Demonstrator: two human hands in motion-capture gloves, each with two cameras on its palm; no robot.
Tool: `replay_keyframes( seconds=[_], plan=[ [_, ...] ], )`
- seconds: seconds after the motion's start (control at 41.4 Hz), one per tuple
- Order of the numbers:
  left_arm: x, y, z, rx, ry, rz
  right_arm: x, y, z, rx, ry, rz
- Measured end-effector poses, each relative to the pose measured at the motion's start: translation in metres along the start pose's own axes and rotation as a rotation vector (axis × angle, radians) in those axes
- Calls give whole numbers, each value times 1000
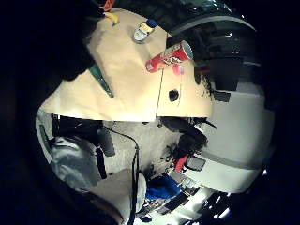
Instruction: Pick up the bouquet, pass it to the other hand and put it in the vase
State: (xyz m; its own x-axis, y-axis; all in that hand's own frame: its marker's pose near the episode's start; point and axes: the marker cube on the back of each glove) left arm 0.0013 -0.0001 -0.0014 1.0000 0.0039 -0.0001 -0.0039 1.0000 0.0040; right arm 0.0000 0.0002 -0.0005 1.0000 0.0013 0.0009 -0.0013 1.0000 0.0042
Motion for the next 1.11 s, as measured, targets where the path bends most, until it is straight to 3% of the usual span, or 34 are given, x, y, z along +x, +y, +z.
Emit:
replay_keyframes(
  seconds=[0.363,0.556,0.918,1.112],
  plan=[
    [15,-5,0,22,-36,57,0,17,-6,16,-41,-32],
    [13,-8,-4,23,-45,45,-7,20,-22,30,-49,-47],
    [23,-4,-13,48,-75,48,4,7,-34,85,-114,6],
    [25,5,-20,120,-63,73,25,-20,-30,89,-169,83]
  ],
)
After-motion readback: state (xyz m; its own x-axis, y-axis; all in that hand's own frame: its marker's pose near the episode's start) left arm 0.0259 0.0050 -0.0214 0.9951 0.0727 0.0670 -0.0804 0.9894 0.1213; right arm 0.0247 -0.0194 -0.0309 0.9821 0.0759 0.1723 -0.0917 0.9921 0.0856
